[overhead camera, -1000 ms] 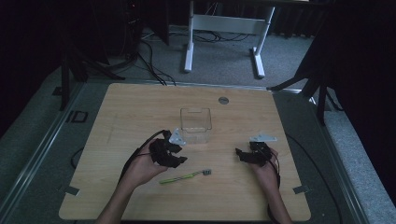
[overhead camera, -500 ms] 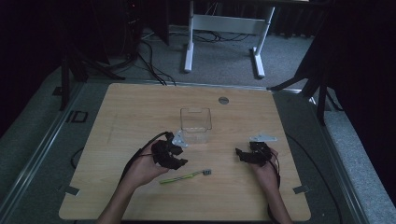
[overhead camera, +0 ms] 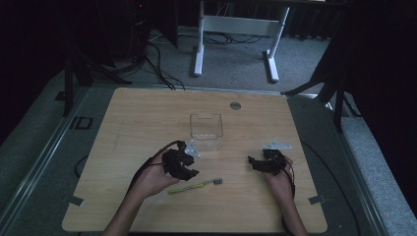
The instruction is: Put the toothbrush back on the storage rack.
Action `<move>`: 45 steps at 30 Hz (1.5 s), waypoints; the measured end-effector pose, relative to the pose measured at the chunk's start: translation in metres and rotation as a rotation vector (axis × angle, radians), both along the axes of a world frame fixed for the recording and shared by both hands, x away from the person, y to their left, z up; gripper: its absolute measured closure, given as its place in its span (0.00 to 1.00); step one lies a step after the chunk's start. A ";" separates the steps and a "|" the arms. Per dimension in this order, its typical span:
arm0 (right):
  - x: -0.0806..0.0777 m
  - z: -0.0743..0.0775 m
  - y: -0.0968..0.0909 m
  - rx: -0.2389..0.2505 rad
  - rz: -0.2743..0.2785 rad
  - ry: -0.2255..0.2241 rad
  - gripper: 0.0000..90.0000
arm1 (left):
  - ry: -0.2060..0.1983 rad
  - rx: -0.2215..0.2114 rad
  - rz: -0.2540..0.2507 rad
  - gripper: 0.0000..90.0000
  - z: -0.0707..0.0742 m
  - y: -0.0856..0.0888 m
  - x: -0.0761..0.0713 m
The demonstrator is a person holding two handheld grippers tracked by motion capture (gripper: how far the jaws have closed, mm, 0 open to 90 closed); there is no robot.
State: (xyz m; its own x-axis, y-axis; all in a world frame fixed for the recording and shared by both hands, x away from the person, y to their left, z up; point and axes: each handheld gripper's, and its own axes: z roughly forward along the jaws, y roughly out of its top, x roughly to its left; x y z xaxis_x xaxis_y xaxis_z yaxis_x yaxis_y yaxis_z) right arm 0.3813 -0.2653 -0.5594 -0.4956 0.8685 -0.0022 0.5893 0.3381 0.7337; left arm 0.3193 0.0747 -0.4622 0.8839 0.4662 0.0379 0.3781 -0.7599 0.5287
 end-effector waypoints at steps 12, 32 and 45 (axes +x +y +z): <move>0.000 0.000 0.000 0.000 0.000 0.000 0.29 | 0.021 0.027 -0.021 0.64 -0.005 -0.006 0.000; 0.000 0.000 0.000 0.000 0.000 0.000 0.29 | 0.063 0.076 -0.031 0.65 -0.012 -0.014 0.000; 0.000 0.000 0.000 0.000 0.000 0.000 0.29 | 0.083 0.106 -0.024 0.66 -0.016 -0.019 0.000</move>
